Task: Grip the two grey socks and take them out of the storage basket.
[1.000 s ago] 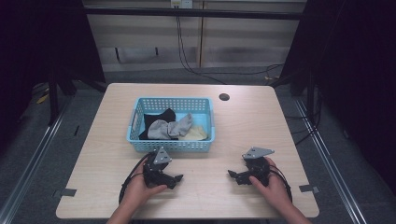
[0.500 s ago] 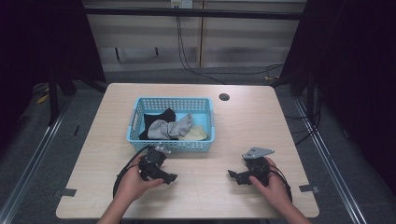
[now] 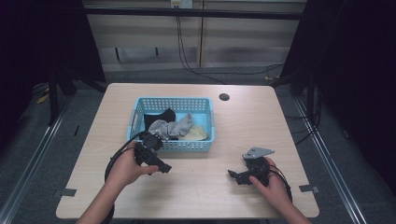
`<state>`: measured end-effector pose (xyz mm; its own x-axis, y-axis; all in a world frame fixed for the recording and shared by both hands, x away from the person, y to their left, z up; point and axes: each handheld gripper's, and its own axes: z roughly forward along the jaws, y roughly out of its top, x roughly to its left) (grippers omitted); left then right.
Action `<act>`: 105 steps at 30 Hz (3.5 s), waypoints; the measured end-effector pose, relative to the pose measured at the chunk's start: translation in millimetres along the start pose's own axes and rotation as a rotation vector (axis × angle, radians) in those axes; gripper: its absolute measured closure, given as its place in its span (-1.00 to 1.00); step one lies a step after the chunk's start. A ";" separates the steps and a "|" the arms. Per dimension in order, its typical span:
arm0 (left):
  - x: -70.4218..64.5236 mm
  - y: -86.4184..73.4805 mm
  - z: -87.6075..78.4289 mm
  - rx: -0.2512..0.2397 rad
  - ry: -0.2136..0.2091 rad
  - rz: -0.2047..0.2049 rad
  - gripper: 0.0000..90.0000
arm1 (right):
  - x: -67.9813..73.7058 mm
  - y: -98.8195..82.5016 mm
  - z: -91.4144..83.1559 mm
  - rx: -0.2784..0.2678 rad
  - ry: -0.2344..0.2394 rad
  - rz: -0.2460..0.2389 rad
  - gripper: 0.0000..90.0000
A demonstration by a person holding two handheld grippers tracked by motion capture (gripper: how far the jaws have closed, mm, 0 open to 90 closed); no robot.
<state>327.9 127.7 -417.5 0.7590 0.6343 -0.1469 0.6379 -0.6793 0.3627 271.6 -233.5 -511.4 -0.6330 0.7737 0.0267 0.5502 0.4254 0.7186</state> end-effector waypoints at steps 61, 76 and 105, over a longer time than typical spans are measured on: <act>108.1 69.8 34.7 -0.031 0.164 -0.252 -0.43 | 0.2 0.1 -0.1 0.001 0.000 0.002 -0.74; 107.6 60.7 52.3 0.028 0.100 -0.306 -0.02 | 0.1 0.1 -0.2 0.003 -0.001 -0.001 -0.74; 97.5 84.0 -13.8 0.022 0.125 -0.256 0.81 | -0.1 0.1 0.2 -0.002 -0.001 -0.002 -0.74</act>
<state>453.7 137.6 -388.7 0.5517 0.8260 -0.1155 0.8105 -0.4983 0.3079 271.8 -233.4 -511.4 -0.6335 0.7734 0.0243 0.5475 0.4259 0.7203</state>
